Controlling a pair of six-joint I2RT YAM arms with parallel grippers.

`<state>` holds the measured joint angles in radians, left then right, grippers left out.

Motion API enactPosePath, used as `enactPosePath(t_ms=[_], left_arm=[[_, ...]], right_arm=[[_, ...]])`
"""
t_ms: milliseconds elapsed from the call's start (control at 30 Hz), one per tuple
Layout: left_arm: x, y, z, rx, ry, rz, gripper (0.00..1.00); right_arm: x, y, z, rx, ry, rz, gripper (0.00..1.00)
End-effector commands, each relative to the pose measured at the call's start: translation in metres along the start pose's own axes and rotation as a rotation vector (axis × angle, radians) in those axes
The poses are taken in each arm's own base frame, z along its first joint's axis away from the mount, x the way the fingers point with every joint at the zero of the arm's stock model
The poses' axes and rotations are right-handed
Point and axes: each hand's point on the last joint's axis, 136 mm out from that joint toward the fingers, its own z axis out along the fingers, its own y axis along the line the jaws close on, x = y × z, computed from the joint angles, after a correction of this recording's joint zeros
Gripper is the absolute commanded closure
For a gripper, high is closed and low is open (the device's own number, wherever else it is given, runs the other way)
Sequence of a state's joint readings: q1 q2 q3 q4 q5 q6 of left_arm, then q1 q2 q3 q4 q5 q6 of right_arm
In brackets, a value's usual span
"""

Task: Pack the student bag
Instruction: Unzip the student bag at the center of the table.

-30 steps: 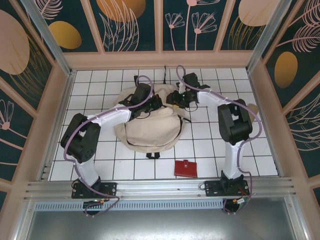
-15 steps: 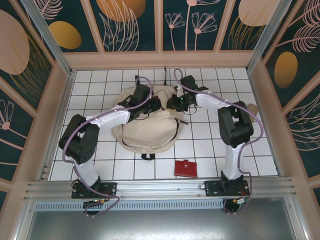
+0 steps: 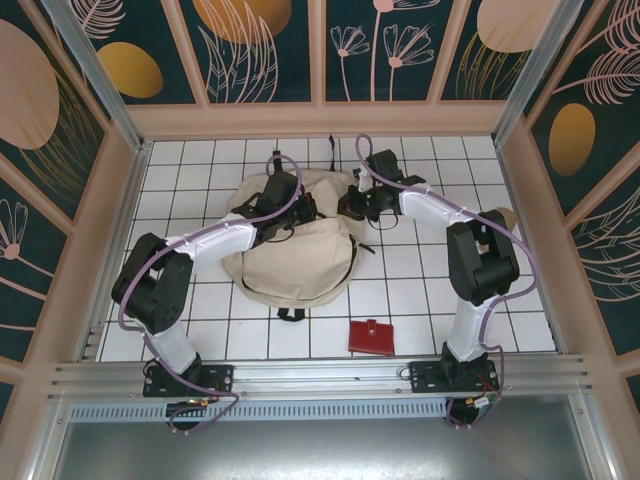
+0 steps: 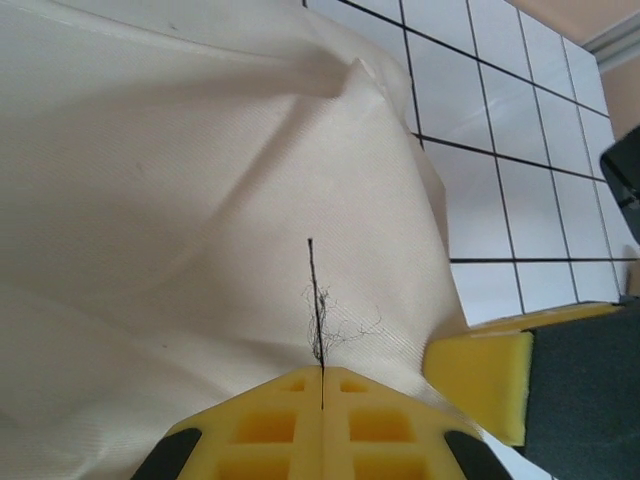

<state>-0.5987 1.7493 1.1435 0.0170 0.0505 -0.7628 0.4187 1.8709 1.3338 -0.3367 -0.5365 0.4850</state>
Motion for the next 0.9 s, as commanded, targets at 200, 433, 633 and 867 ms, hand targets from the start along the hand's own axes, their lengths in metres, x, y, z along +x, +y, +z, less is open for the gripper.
enactPosePath(t_ms=[200,433,633,867], left_arm=[[-0.022,0.036,-0.028,-0.221,-0.121,0.041,1.00],[-0.034,0.054,-0.054,-0.325,-0.192,0.046,1.00],[-0.039,0.077,-0.084,-0.417,-0.249,0.038,1.00],[-0.030,0.121,-0.090,-0.407,-0.224,-0.055,1.00]], right_arm=[[-0.001,-0.014,-0.015,0.079,-0.042,-0.006,1.00],[-0.002,-0.024,-0.015,0.124,-0.051,-0.008,1.00],[-0.001,-0.031,-0.011,0.142,-0.049,-0.004,1.00],[-0.003,-0.037,-0.008,0.157,-0.049,0.001,1.00]])
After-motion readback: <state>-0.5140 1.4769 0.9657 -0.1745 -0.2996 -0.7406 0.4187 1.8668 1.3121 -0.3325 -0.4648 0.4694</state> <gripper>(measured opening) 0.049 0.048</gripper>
